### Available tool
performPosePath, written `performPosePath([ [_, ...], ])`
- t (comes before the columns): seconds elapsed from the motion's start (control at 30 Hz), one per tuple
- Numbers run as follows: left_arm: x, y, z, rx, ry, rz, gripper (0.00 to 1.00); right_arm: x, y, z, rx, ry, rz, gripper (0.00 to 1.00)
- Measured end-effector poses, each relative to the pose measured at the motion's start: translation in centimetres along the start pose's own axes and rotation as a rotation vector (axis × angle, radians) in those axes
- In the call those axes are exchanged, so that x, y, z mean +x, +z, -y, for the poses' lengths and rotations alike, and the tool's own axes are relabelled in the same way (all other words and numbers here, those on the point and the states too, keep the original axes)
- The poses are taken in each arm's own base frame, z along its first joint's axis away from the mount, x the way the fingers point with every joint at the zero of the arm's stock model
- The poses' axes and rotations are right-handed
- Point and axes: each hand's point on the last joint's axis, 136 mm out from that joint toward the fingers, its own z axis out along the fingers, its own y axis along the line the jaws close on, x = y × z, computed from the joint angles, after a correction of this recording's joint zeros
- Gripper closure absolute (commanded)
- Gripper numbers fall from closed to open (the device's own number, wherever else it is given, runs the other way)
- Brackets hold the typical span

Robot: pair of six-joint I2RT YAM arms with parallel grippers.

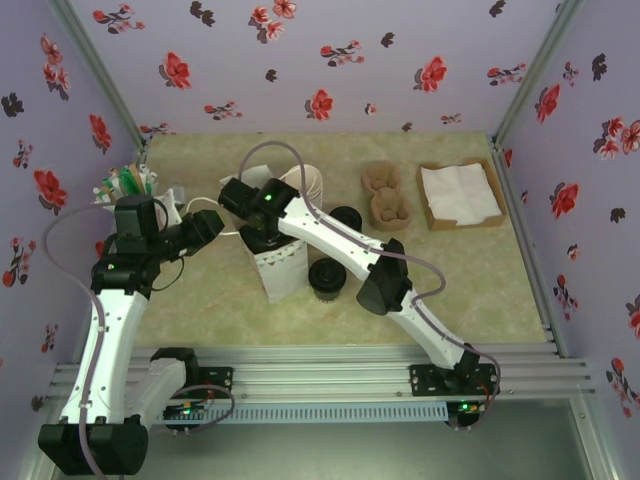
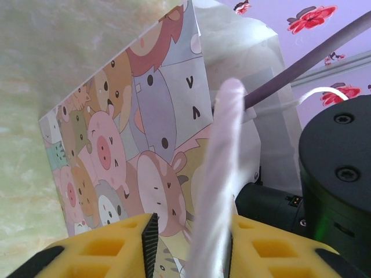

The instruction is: Pack the takeout coffee

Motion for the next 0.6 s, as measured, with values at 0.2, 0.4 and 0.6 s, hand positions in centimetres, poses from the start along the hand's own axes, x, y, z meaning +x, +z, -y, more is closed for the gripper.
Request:
performPosePath([
  [0.2, 0.0, 0.0, -0.1, -0.005, 0.0, 0.003, 0.57, -0.1, -0.4, 0.0, -0.005, -0.002, 0.008, 0.2],
  [0.4, -0.1, 0.0, -0.1, -0.005, 0.0, 0.003, 0.55, -0.6, -1.9, 0.0, -0.021, -0.001, 0.037, 0.18],
  [0.6, 0.0, 0.0, -0.1, -0.008, -0.003, 0.0, 0.5, -1.4, -3.8, -0.1, -0.05, 0.008, 0.087, 0.18],
])
